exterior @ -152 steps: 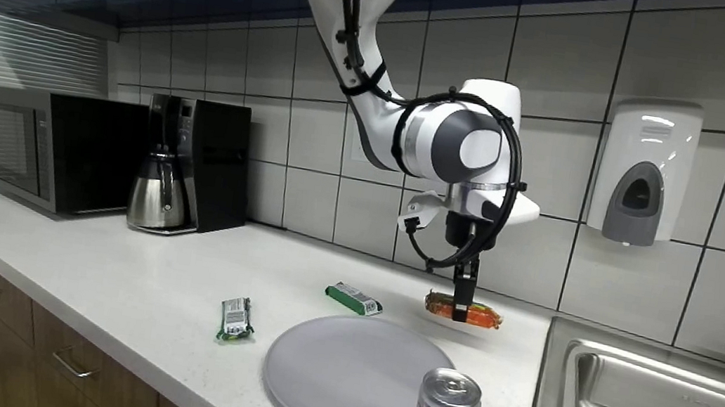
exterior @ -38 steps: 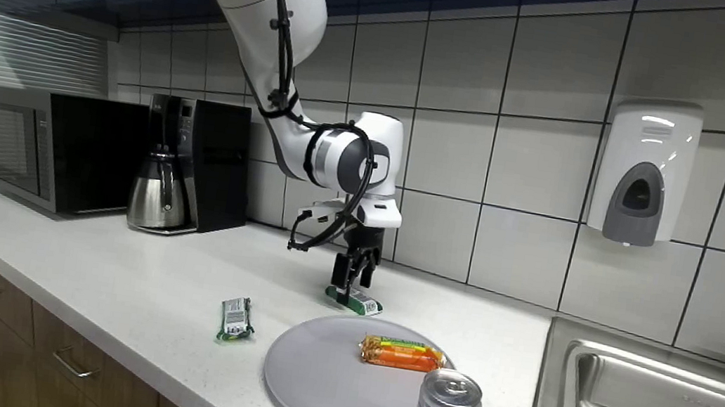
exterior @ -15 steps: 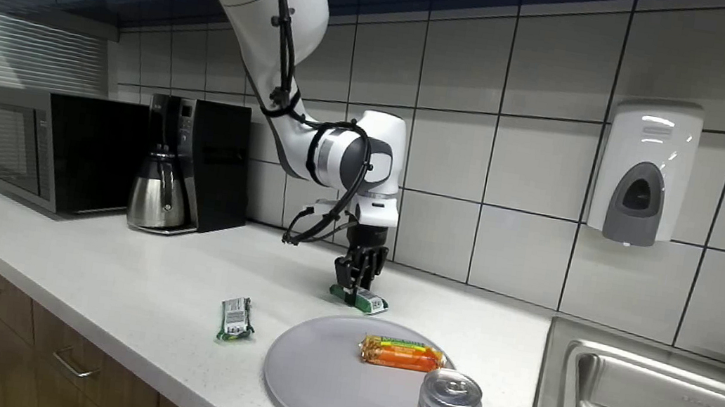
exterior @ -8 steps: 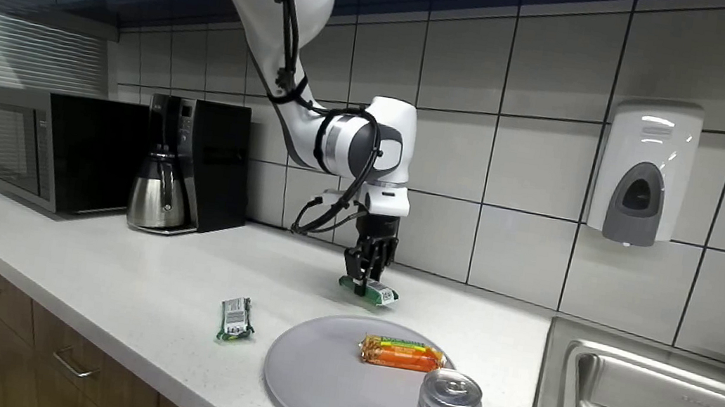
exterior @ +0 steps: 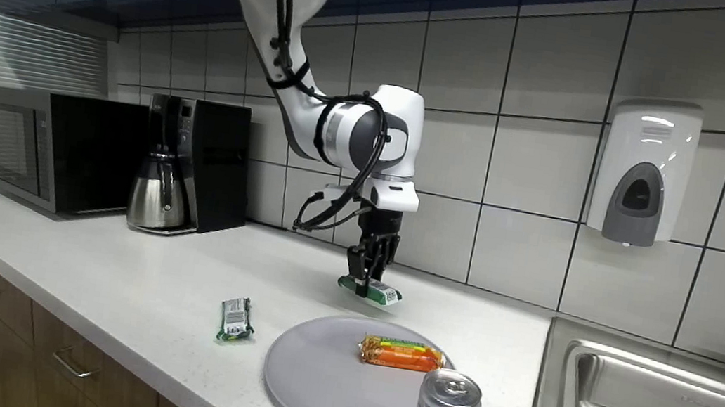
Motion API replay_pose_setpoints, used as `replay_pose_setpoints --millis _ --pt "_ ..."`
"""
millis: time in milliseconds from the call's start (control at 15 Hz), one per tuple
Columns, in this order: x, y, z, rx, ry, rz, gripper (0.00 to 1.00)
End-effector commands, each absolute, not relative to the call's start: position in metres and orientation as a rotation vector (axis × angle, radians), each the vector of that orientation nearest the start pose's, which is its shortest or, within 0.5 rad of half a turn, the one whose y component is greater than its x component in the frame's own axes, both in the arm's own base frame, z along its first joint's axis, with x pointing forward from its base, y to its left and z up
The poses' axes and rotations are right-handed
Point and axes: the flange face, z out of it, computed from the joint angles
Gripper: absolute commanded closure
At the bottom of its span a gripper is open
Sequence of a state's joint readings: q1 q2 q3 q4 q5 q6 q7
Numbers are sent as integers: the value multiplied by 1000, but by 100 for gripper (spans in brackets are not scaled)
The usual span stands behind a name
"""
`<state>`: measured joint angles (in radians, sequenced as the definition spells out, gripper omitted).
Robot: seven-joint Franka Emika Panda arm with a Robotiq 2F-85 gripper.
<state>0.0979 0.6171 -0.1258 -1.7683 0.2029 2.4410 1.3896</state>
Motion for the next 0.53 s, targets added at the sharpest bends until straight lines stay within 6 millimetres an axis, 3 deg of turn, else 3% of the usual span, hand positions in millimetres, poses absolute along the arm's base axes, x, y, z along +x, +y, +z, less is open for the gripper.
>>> replay_pose_setpoints --millis 0,467 --pt "642 -14 234 -2259 2059 19 82" --pt "618 -24 234 -2353 1970 37 82"
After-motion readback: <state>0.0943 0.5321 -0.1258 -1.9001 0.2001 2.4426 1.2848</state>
